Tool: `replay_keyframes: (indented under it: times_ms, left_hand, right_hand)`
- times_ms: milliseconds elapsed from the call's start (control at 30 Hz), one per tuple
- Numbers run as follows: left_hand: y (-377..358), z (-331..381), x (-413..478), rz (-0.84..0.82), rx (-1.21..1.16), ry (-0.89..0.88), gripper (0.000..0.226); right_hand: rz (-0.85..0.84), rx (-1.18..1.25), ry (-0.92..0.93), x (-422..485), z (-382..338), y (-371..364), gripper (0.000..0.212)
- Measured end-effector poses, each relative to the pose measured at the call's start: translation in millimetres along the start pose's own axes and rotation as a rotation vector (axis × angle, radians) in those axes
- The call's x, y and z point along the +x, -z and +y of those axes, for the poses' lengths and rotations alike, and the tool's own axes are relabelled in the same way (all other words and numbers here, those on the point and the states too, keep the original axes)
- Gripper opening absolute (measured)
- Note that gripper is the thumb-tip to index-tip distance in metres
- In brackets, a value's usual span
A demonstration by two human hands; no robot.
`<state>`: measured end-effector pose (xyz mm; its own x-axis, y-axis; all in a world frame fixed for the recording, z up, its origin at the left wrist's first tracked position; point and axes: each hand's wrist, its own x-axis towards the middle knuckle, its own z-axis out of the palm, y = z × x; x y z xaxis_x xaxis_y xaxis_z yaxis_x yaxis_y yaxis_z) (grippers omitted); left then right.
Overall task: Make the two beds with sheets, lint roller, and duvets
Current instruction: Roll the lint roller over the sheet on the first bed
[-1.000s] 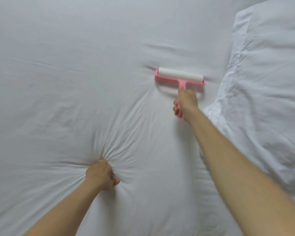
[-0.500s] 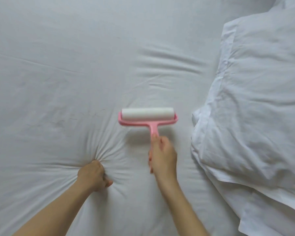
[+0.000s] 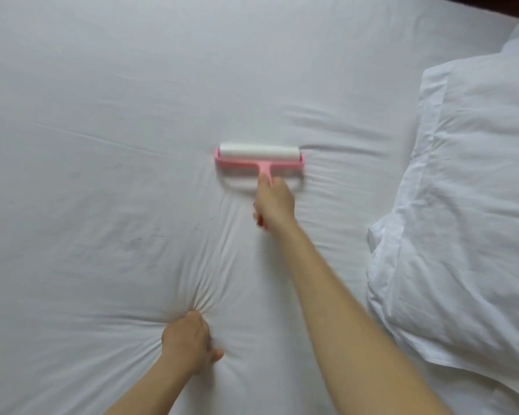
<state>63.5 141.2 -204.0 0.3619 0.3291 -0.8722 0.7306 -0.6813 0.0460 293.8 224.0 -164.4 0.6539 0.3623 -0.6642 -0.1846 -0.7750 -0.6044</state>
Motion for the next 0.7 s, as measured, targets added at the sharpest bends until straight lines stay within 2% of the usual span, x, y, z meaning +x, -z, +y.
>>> replay_keyframes:
  times_ms: [100, 167, 233, 300, 400, 533, 600, 700]
  left_hand:
    - [-3.5, -0.9, 1.8, 0.014, 0.01, -0.002, 0.074]
    - [-2.9, 0.3, 5.7, 0.009, 0.01, -0.006, 0.074]
    - [2.1, 0.3, 7.0, -0.001, 0.011, 0.0, 0.073]
    - [3.3, -1.4, 5.7, -0.006, 0.019, 0.005, 0.072]
    - [4.6, -2.4, -0.7, -0.018, 0.019, 0.033, 0.069]
    - [7.5, -2.7, -5.2, -0.001, 0.001, 0.025, 0.063]
    - [6.9, -3.9, -4.8, 0.017, 0.004, 0.028, 0.06]
    - [5.3, -5.3, -2.8, 0.012, -0.004, 0.027, 0.06]
  right_hand:
    - [-0.025, 0.102, 0.006, 47.0, -70.0, 0.9, 0.042]
    - [0.014, 0.183, 0.018, 60.0, -108.9, 7.3, 0.041]
    - [0.061, 0.209, 0.095, 55.3, -120.8, 15.1, 0.037]
    - [0.077, 0.176, 0.148, 21.4, -100.7, 21.7, 0.043]
    - [0.097, 0.098, 0.174, -53.3, -26.1, 19.6, 0.043]
    - [0.015, -0.149, 0.065, -161.4, 96.5, 1.6, 0.04]
    - [-0.008, -0.262, 0.007, -174.3, 117.3, -9.4, 0.037]
    - [-0.021, -0.259, 0.041, -133.5, 92.6, -26.0, 0.037]
